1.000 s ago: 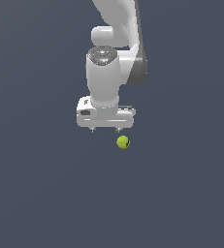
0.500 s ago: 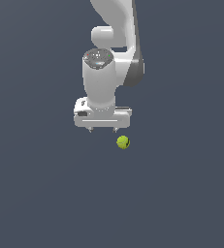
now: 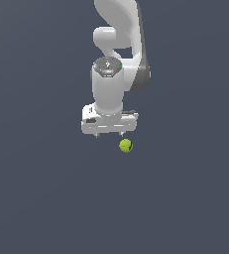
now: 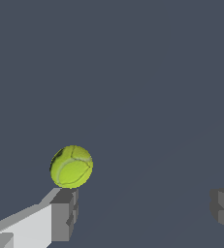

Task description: Pick up the object and move it to a goal position.

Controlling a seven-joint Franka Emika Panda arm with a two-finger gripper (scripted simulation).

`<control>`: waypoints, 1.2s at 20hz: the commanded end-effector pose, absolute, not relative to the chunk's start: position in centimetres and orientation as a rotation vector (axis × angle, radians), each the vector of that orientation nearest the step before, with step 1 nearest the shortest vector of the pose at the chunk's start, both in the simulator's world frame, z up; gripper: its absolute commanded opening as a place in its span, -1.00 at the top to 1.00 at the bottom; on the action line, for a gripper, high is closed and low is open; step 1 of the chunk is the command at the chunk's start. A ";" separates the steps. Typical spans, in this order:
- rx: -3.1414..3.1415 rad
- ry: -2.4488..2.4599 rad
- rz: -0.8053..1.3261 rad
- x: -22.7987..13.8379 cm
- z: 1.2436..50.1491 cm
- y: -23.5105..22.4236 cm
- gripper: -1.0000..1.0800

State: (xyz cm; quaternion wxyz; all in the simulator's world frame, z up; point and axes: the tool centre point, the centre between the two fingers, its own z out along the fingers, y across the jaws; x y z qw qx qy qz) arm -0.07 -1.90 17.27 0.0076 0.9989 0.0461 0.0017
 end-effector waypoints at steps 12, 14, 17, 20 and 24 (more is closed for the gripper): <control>3.047 0.731 -0.002 -2.1 11.0 4.1 -0.92; 3.034 0.796 -0.001 -2.4 10.4 4.7 -0.92; 3.017 0.868 -0.001 -2.8 9.7 5.5 -0.92; 3.006 0.911 0.000 -3.0 9.3 6.0 -0.92; 3.005 0.917 -0.001 -3.1 9.2 6.0 -0.92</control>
